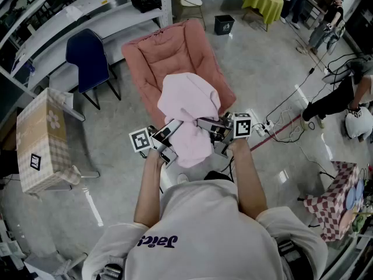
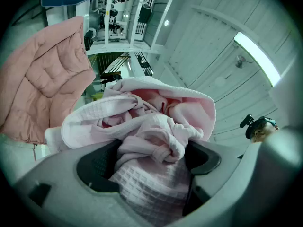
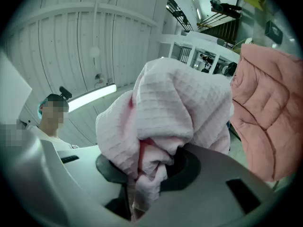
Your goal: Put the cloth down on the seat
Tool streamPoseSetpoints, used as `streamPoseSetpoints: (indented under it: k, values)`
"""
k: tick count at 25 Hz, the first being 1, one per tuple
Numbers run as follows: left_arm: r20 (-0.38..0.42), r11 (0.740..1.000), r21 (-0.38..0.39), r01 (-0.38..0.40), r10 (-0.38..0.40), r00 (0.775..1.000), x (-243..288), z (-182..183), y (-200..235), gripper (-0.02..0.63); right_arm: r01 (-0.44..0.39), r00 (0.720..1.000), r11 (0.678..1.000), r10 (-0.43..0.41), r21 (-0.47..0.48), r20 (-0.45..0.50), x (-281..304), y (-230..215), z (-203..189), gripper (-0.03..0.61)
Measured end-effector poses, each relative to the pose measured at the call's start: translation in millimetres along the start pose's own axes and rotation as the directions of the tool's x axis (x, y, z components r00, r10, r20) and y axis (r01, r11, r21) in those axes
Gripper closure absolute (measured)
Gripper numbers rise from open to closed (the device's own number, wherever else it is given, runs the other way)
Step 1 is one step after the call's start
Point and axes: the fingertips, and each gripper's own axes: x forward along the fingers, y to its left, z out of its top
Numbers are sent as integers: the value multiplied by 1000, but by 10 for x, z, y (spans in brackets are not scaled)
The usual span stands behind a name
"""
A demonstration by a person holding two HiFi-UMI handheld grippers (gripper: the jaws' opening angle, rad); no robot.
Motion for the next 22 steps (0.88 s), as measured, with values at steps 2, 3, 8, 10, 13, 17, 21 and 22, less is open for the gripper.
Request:
streamPoseSetpoints:
  k: [2,3,8,10,13,17,21,22]
  values:
    - [1,1000,-13,9,-9,1000,11,-17,30,184,9,1000,1000,-9,6,0,-16,-28,-13,443]
    - [1,1000,-20,11,-11,1000,18,-25,49,184,14,1000,1000,-14,10,0,-27,-41,-17,443]
    - [3,999,-45,9,-9,1000,67,-30,151,184,37,999,999,-37,10,4,-82,-119,18,442]
    - [5,999,-42,5,-4,1000,51,8,160,184,16,1000,1000,-16,1,8,-50,-136,31,442]
    - [13,1000,-18,-14,15,1000,246,137,260,184,-26,1000,1000,26,1,18,-109,-261,255,436]
    - [35,999,4,-43,42,998,684,387,475,184,-48,999,999,48,17,11,-254,-535,734,431]
    - [68,999,17,-50,48,997,1119,598,706,184,-58,998,998,59,20,-17,-420,-791,1189,430]
    - [80,999,15,-47,46,996,1213,639,762,184,-58,998,998,58,18,-29,-459,-855,1282,428]
